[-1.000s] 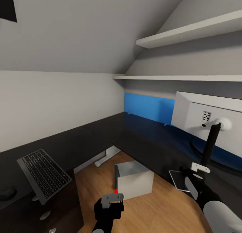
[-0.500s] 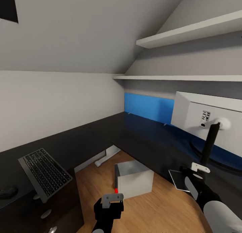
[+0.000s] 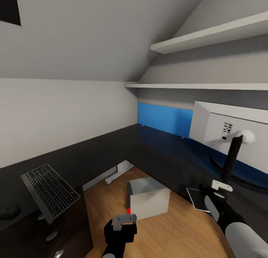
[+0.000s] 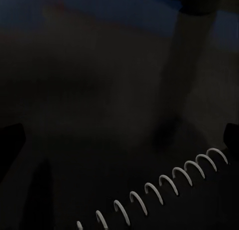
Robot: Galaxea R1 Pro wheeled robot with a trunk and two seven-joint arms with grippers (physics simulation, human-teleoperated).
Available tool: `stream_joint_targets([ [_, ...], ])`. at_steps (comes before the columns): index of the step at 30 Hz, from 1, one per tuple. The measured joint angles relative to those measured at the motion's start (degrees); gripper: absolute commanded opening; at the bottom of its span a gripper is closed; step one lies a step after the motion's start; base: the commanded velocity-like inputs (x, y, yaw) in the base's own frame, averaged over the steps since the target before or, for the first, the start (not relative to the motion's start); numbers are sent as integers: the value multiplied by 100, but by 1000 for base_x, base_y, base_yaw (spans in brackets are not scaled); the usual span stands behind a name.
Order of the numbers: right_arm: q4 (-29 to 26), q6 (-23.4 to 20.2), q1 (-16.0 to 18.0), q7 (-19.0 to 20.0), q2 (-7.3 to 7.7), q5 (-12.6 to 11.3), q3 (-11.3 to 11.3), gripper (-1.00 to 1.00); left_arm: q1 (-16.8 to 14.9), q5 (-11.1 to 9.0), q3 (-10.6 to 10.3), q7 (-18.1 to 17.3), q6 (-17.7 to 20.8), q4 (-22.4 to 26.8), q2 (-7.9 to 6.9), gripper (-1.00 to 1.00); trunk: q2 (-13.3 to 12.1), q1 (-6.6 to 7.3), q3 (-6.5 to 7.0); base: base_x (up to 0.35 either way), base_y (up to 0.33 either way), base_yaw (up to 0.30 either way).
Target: In the bedroom, organize the workspace by keeping the computer under the desk, ensuring the monitor is on the desk, placing the keyboard on the desk next to the monitor, placing the mouse on the desk next to the keyboard, moving the folder from the swivel chair onto the desk next to the mouse, stacking the notebook on top of the folder with the pen on top of the notebook, and positioning the swivel chair next to the desk.
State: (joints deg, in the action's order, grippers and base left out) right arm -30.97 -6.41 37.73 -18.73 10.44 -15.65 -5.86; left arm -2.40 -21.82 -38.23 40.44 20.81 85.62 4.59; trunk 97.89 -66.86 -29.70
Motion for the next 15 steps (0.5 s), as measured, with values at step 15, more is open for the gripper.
stream_joint_targets([
  [15, 27, 1, 0, 2, 0, 4, 1, 100, 0, 0, 0, 0, 0, 0, 3, 100, 0, 1, 0, -70, 0, 0],
])
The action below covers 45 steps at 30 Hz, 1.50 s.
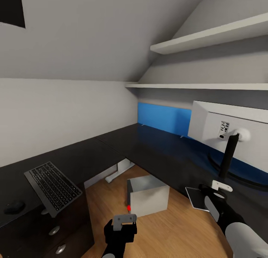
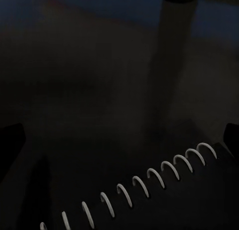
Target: In the bedroom, organize the workspace by keeping the computer under the desk, ensuring the monitor is on the desk, placing the keyboard on the desk next to the monitor, placing the mouse on the desk next to the keyboard, moving the folder from the swivel chair onto the desk next to the mouse, stacking the notebook on top of the folder with the pen on top of the notebook, and positioning the swivel chair next to the desk.
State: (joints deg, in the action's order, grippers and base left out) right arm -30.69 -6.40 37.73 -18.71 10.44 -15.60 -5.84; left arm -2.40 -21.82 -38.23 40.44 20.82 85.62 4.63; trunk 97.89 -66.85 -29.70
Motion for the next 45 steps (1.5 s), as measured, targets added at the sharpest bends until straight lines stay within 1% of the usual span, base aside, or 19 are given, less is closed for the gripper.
stream_joint_targets([
  [7, 1, 0, 0, 0, 0, 3, 1, 100, 0, 0, -7, -7, 5, 0, -2, 100, 0, 0, 0, -1, 0, 0],
  [9, 63, 5, 2, 0, 1, 7, 8, 100, 0, 1, -5, -8, 4, 0, -2, 100, -79, 43, 36, 0, 0, 0],
  [11, 76, 1, -3, -5, 0, -46, -11, 100, 0, 1, -6, -9, 4, 1, 3, 100, -160, 87, 70, 0, 0, 0],
  [32, 63, 11, -3, -5, 0, -47, -15, 100, 0, 1, -8, -8, 8, 1, 4, 100, -1002, 548, 447, 0, 0, 0],
  [36, 12, 29, -3, -5, -6, -48, -24, 100, 0, 1, -8, -9, 8, 1, 4, 100, -1004, 549, 448, 0, 0, 0],
  [38, -35, 32, -3, -4, -6, -50, -28, 100, 0, 1, -8, -9, 8, 1, 1, 100, -1004, 549, 448, 0, 0, 0],
  [41, -313, 12, -17, -8, -11, -55, -33, 100, 0, 0, -8, -9, 8, 1, 3, 100, -1004, 549, 448, 0, 0, 0],
  [45, -973, -138, -199, -41, -70, -60, -33, 100, 0, 1, -3, -9, 8, 1, 4, 100, -1004, 549, 448, 0, 0, 0],
])
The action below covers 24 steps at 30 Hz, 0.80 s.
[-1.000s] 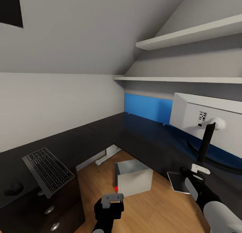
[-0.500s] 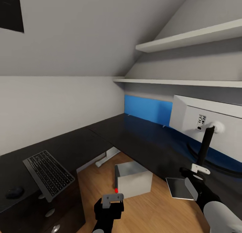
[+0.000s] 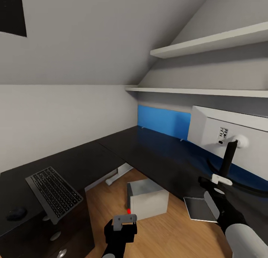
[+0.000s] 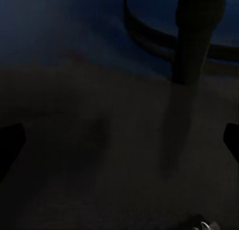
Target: In the bedroom, organize the workspace by keeping the computer under the desk, ensuring the monitor is on the desk, placing the keyboard on the desk next to the monitor, placing the mouse on the desk next to the keyboard, moving the folder from the swivel chair onto the desk next to the mouse, stacking the notebook on top of the folder with the pen on top of the notebook, and positioning the swivel chair next to the desk.
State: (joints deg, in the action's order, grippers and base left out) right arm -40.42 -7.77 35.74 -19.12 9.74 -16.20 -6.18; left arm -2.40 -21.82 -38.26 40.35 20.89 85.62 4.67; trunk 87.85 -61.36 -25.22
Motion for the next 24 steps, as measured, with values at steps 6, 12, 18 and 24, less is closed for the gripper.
stream_joint_targets([
  [6, -2483, -1137, -1206, -455, -445, 11, 32, 100, 0, 8, 3, 5, 0, 0, -5, 100, 0, 0, 0, 0, 0, 0],
  [12, -3329, -1392, -1786, -584, -813, 31, 417, 100, 32, 18, -27, -27, -66, -65, 57, 100, 0, 0, 0, 0, 0, 0],
  [18, -3135, -1350, -1880, -391, -938, -174, 522, 100, 76, 33, -11, 2, -261, -258, 250, 100, 0, 0, 0, 0, 0, 0],
  [24, -3328, -1285, -1834, -198, -905, -121, 362, 100, 238, 42, 53, 48, -193, -131, 55, 100, 0, 0, -2, 0, 0, 0],
])
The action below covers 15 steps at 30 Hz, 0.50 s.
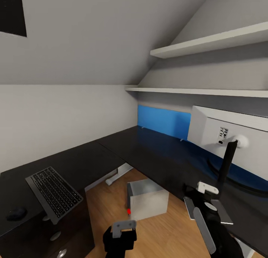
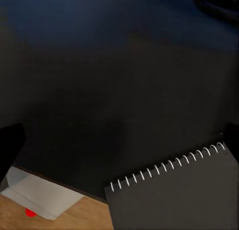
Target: In the bedroom, organize the workspace by keeping the computer under the desk, ensuring the monitor is on the desk, placing the keyboard on the desk next to the monitor, placing the mouse on the desk next to the keyboard, moving the folder from the swivel chair onto the desk next to the mouse, stacking the notebook on top of the folder with the pen on top of the notebook, and positioning the swivel chair next to the desk.
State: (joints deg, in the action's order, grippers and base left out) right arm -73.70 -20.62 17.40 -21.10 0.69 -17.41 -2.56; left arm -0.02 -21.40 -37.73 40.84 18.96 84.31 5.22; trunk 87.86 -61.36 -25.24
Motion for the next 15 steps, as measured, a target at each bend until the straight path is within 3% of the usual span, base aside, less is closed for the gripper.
stream_joint_targets([
  [6, -171, 5, 5, 193, 27, 198, -25, 100, 38, 3, -5, 16, 197, 193, -193, 100, 0, 0, 0, -4, 0, 0],
  [10, -223, -6, 6, 322, 32, 329, -36, 100, 45, 5, -8, 17, 328, 321, -322, 100, 0, -2, 0, -146, 0, 0],
  [15, -384, -34, 3, 484, 26, 494, -41, 100, 48, -1, -4, 19, 432, 482, -337, 100, 0, -2, 0, -201, 0, -16],
])
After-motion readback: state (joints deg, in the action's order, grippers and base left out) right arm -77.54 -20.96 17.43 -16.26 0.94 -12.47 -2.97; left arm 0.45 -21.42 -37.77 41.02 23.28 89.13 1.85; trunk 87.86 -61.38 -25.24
